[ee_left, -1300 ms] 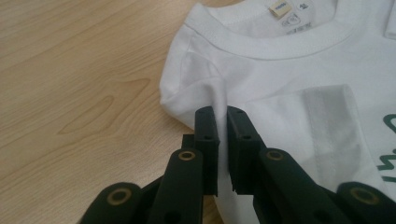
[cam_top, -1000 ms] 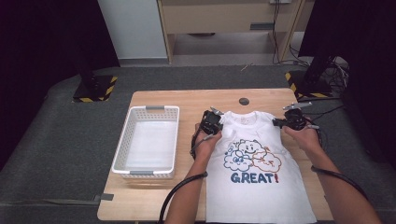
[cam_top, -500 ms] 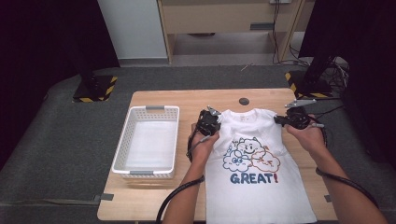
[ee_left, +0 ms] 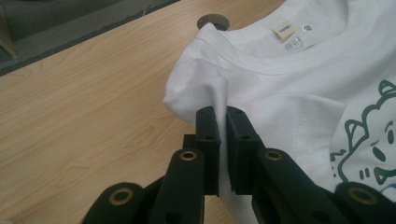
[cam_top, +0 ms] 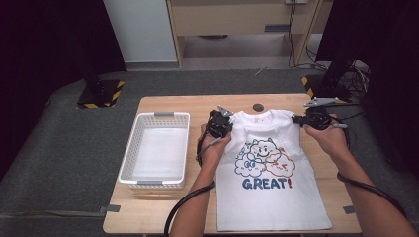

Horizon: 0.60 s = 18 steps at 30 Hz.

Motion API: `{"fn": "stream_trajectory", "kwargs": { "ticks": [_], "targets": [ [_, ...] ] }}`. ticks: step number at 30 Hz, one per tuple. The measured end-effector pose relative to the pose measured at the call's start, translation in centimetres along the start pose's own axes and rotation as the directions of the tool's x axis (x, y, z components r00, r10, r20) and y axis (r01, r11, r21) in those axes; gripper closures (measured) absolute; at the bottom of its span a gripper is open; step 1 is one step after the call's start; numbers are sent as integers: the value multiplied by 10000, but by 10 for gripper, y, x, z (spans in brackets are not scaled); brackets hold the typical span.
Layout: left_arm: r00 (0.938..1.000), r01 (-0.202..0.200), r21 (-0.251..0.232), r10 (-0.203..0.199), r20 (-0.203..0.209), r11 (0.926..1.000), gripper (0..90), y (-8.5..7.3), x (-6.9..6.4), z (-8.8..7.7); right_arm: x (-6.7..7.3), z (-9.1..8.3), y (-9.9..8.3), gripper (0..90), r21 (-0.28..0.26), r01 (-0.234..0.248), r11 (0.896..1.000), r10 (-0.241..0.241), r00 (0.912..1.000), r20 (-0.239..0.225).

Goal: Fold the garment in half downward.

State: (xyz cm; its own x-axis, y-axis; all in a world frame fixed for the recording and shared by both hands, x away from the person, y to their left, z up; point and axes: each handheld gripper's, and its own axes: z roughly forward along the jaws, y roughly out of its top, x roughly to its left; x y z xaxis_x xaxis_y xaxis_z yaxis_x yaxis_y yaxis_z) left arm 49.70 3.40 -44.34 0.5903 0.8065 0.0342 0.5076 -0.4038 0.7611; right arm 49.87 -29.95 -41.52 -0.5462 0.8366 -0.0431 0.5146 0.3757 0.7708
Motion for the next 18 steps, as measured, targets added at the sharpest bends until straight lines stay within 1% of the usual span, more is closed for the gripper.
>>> {"fn": "stream_trajectory", "kwargs": {
  "ticks": [8,15,18],
  "targets": [
    [10000,-41,-83,41,-22,10000,845,5,2,-5,-3,-5,3,861,14,7,10000,-8,9999,128],
    [9999,-144,-122,143,-79,9998,845,10,3,-10,-1,-8,10,861,-33,75,10000,-75,9998,177],
    [9998,-167,-216,164,-121,9996,845,15,5,-14,0,-11,14,861,-131,138,9998,-135,9997,190]
  ]
}}
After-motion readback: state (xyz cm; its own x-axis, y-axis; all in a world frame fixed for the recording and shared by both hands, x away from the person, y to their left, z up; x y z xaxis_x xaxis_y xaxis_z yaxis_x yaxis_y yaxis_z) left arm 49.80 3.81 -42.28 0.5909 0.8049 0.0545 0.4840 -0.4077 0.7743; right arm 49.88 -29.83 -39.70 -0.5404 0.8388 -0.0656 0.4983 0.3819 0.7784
